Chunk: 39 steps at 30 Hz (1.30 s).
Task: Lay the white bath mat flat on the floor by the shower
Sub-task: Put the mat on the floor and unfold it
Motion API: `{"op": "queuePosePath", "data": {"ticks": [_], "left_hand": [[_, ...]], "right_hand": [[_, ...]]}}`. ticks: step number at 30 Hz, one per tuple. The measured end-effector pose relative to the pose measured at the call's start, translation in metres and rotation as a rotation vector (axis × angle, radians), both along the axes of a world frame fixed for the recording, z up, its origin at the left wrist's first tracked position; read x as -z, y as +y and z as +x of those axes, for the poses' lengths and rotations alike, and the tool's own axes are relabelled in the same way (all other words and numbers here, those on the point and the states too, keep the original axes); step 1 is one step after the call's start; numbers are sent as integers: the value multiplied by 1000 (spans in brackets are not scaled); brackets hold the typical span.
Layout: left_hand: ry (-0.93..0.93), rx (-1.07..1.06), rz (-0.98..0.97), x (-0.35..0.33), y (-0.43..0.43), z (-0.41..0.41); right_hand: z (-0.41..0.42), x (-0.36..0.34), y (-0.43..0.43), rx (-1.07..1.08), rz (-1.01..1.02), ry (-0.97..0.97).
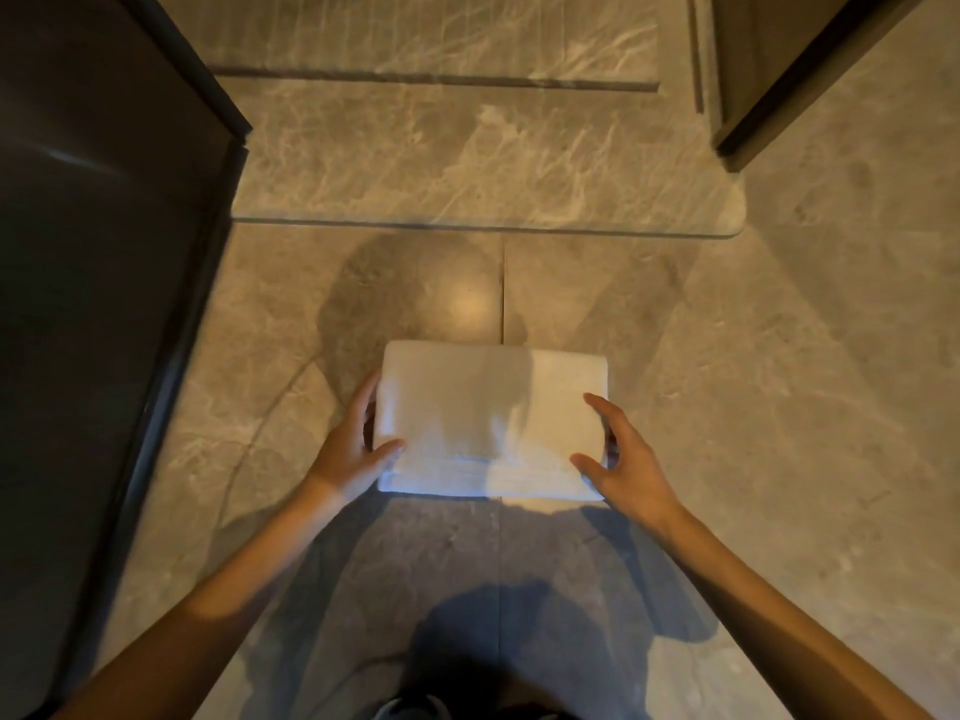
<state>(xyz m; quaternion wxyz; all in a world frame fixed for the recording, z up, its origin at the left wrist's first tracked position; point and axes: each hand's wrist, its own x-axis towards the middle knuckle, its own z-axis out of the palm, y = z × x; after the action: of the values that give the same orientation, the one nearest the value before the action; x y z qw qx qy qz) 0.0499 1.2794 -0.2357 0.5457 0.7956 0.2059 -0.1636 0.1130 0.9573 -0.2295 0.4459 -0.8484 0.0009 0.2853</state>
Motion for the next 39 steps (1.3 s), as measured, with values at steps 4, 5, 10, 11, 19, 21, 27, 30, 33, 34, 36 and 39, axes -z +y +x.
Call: {"op": "queuePosePath", "data": {"ticks": [4, 5, 10, 11, 19, 21, 27, 30, 33, 34, 36, 39], "left_hand": [[56, -80, 34, 3, -6, 1], [72, -85, 60, 3, -5, 0], [60, -273, -15, -1, -1, 3], [48, -316, -16, -1, 1, 4], [114, -412, -19, -6, 2, 10], [144, -381, -2, -8, 3, 10], [228, -366, -57, -16, 1, 12], [283, -388, -63, -17, 0, 12], [280, -381, -2, -19, -2, 12], [263, -361, 41, -22, -3, 12], [241, -349, 86, -26, -5, 12], [253, -401, -8, -26, -11, 9]], "right_hand": [[3, -3, 2, 29, 12, -10], [3, -5, 3, 55, 10, -12], [4, -11, -3, 170, -136, -95], [3, -10, -5, 173, -160, -92], [1, -9, -4, 180, -169, -79], [0, -11, -4, 195, -163, -73], [3, -13, 1, 229, -211, 69], [6, -15, 1, 253, -225, 109], [5, -19, 2, 260, -181, 116], [5, -21, 3, 261, -162, 122], [4, -25, 6, 291, -84, 154], [5, -34, 12, 364, 106, 243]]}}
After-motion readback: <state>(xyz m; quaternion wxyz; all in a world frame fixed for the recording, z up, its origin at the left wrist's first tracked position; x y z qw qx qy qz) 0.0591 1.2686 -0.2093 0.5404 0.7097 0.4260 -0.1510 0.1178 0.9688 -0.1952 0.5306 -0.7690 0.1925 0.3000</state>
